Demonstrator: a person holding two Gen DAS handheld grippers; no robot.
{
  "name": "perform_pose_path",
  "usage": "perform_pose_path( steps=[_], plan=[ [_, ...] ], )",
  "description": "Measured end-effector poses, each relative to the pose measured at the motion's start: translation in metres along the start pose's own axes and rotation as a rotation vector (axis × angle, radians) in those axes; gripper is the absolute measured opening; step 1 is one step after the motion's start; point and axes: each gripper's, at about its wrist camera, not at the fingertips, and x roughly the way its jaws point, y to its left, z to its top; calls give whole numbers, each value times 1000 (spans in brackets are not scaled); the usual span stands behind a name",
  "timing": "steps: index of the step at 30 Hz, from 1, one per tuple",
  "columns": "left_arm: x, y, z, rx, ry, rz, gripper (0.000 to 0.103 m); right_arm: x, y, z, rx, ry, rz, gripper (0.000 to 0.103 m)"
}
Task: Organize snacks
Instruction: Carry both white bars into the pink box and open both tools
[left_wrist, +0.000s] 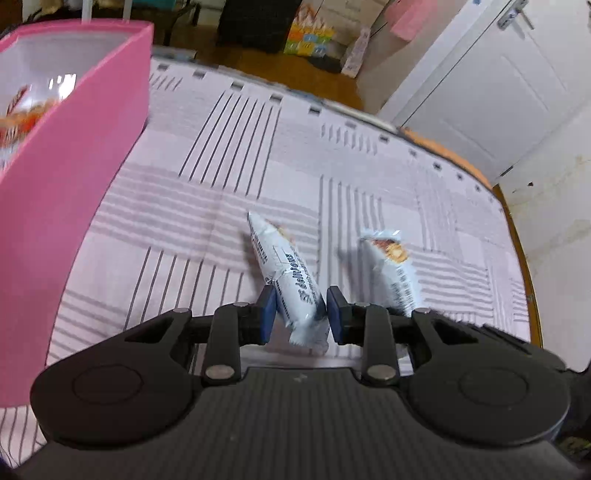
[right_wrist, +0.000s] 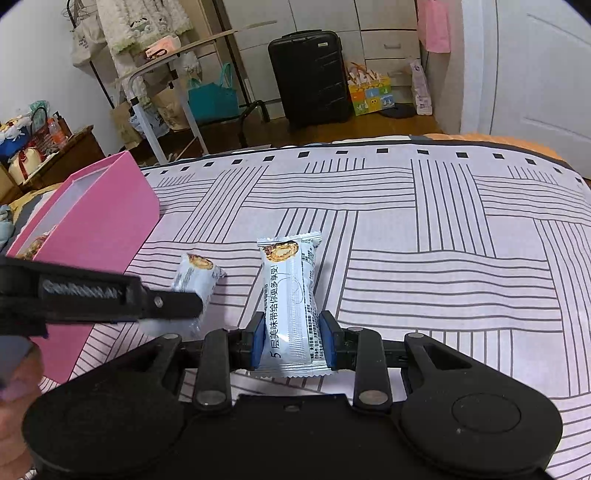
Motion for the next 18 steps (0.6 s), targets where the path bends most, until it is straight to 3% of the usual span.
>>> perform_pose_path(
  steps=[11,13,14,18],
  plan=[
    [26,16,-4,-64,28,36,40,4,5,-8,-34,22,19,35],
    [25,14,-6,-53,18,44,39,4,7,-10,-40,24,20,35],
    [25,11,-7,-37,20,44,29,3,8,-10,-42,24,18,35],
    [19,9,-9,-56,50,11,27,-7,14,-13,-44,9,36,35]
  ],
)
